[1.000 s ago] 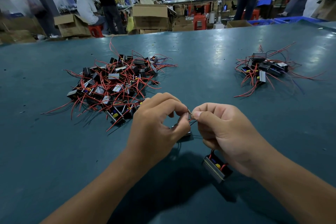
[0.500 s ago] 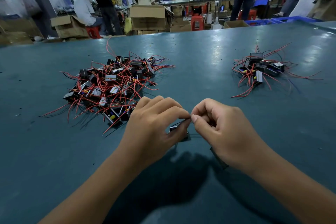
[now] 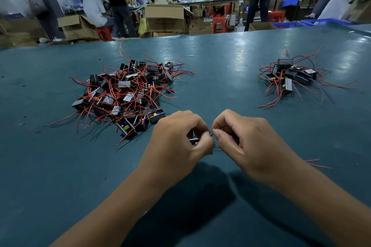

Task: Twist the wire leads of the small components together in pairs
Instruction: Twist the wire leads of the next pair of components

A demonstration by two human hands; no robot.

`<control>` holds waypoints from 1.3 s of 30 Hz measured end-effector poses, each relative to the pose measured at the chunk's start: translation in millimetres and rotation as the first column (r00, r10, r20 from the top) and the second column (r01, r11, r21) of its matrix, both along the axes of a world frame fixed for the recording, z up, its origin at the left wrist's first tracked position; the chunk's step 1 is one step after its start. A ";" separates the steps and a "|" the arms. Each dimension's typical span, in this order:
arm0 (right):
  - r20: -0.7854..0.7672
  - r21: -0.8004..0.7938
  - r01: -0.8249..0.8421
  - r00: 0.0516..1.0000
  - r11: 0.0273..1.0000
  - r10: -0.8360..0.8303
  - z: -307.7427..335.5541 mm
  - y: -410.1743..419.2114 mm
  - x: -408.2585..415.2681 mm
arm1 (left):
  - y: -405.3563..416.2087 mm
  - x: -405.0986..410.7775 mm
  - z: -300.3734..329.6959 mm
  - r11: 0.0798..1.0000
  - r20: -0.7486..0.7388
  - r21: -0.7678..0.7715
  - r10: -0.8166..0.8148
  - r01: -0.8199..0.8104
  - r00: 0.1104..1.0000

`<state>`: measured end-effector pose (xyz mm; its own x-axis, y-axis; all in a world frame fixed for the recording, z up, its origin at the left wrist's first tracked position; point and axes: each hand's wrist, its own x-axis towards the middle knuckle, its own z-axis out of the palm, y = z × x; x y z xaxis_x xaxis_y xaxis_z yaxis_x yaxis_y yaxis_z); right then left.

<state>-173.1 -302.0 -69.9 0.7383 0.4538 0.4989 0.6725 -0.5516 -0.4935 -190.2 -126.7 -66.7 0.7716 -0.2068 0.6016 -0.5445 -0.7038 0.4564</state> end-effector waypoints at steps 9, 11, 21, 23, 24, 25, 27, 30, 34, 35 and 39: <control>0.056 -0.052 -0.037 0.998 0.998 0.040 -0.5 1.1 0.1 | 0.0 1.3 -6.9 0.995 -0.249 0.005 -0.100 0.104 0.963; 0.056 -0.054 -0.044 0.997 0.998 0.047 -0.1 0.4 0.1 | 0.4 0.7 -6.0 0.994 -0.272 0.006 -0.104 0.110 0.957; 0.121 -0.145 -0.096 0.986 0.985 0.114 3.5 -1.5 -0.2 | 2.1 1.2 0.2 0.991 -0.383 -0.009 -0.124 0.130 0.915; 0.142 -0.155 -0.092 0.983 0.984 0.115 4.7 -3.3 0.5 | 2.8 2.0 2.2 0.982 -0.470 -0.125 -0.184 0.141 0.863; 0.148 -0.159 -0.088 0.983 0.983 0.112 5.6 -3.7 0.7 | 3.6 2.4 3.3 0.969 -0.521 -0.209 -0.222 0.129 0.824; 0.151 -0.160 -0.087 0.982 0.983 0.112 5.9 -3.5 0.4 | 4.2 2.8 4.2 0.954 -0.568 -0.282 -0.255 0.107 0.782; 0.148 -0.160 -0.096 0.982 0.982 0.120 5.9 -1.7 -0.5 | 4.4 2.5 5.0 0.938 -0.613 -0.336 -0.290 0.089 0.735; 0.152 -0.157 -0.084 0.982 0.984 0.108 7.0 -5.3 1.7 | 7.3 1.7 8.0 0.955 -0.551 -0.243 -0.280 0.169 0.787; -0.027 0.191 0.037 0.999 0.981 -0.032 11.1 -26.3 14.5 | 28.9 12.3 16.1 0.953 -0.425 -0.273 -0.245 0.135 0.872; -0.047 0.205 0.031 0.999 0.978 -0.022 11.9 -27.3 14.8 | 32.1 14.6 16.3 0.943 -0.419 -0.317 -0.240 0.106 0.876; -0.040 0.101 -0.026 0.999 0.995 0.030 8.1 -18.0 11.2 | 24.4 13.0 10.8 0.956 -0.321 -0.264 -0.213 0.129 0.923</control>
<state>-161.9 -320.0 -61.8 0.7471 0.4239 0.5119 0.6647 -0.4793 -0.5731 -177.2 -102.3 -55.9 0.9037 -0.2403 0.3543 -0.4276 -0.4648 0.7753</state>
